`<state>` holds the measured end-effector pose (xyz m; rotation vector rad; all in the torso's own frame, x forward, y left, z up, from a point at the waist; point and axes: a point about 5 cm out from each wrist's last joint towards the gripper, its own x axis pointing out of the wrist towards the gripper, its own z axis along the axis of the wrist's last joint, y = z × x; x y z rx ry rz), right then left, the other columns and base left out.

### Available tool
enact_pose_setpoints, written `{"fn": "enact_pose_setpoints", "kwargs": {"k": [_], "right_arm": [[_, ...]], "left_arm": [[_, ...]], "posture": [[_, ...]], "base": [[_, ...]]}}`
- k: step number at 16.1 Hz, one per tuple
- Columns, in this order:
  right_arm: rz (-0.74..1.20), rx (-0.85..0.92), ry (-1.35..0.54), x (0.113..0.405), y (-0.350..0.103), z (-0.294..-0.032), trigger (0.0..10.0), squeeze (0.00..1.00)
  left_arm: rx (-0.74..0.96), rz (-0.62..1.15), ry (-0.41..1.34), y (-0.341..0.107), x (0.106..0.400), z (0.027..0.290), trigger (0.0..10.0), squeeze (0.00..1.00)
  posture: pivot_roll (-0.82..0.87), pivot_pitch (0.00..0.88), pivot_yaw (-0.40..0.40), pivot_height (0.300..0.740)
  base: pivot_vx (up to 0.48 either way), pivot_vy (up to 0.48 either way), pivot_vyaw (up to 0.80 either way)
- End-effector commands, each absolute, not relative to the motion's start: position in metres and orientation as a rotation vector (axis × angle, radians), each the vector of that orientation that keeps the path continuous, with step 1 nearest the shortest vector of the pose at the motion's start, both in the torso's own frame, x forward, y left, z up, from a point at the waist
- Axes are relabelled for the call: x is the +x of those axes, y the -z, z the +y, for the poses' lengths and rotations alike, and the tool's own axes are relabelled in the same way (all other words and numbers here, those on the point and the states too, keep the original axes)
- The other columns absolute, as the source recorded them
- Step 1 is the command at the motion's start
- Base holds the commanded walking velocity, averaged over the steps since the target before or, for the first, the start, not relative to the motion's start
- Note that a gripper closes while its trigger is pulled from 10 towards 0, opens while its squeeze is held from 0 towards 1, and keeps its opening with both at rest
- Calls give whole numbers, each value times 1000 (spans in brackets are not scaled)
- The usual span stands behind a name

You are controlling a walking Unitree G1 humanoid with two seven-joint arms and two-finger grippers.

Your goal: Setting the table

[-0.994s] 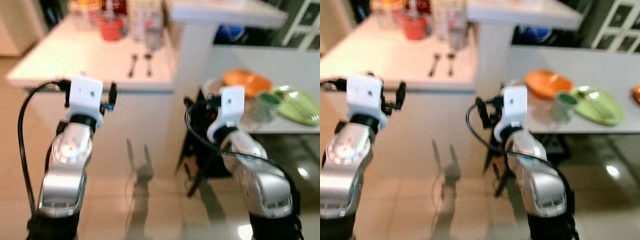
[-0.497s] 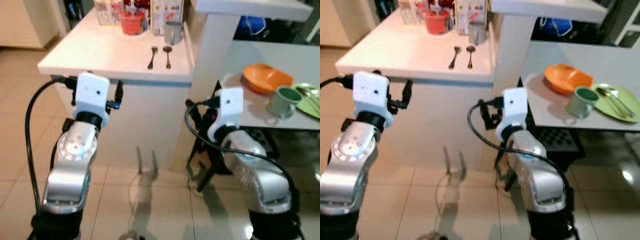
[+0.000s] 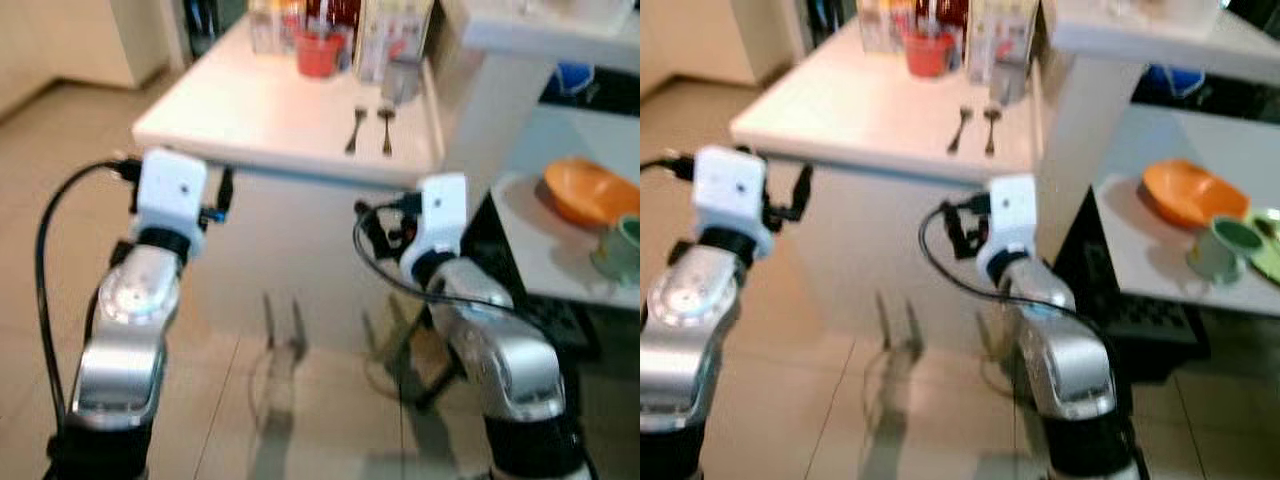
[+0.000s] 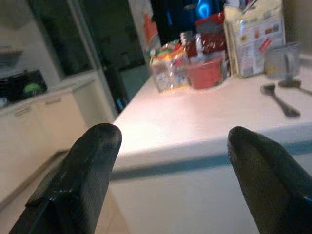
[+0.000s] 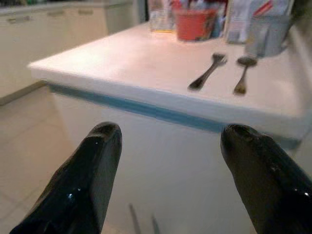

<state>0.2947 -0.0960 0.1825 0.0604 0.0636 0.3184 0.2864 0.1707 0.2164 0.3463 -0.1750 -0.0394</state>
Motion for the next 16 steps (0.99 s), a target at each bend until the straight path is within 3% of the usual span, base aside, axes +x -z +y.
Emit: {"fn": "enact_pose_setpoints", "kwargs": {"k": [1,6,10,16], "right_arm": [[36,44,-274,297,-188,-106,10000,0],[24,31,-277,298,-189,-106,10000,0],[-17,16,-297,298,-197,-102,10000,0],[-7,16,-184,300,-216,-112,10000,0]], "left_arm": [[339,-198,91,-221,287,159,10000,0],[338,-191,100,-220,286,159,10000,0],[338,-190,111,-220,286,159,10000,0],[336,-196,164,-221,285,155,10000,0]], "posture": [[40,0,-26,740],[43,0,-27,740],[44,0,-26,740],[45,0,-23,740]], "base": [[409,0,800],[410,0,564],[411,0,0],[417,0,-800]]}}
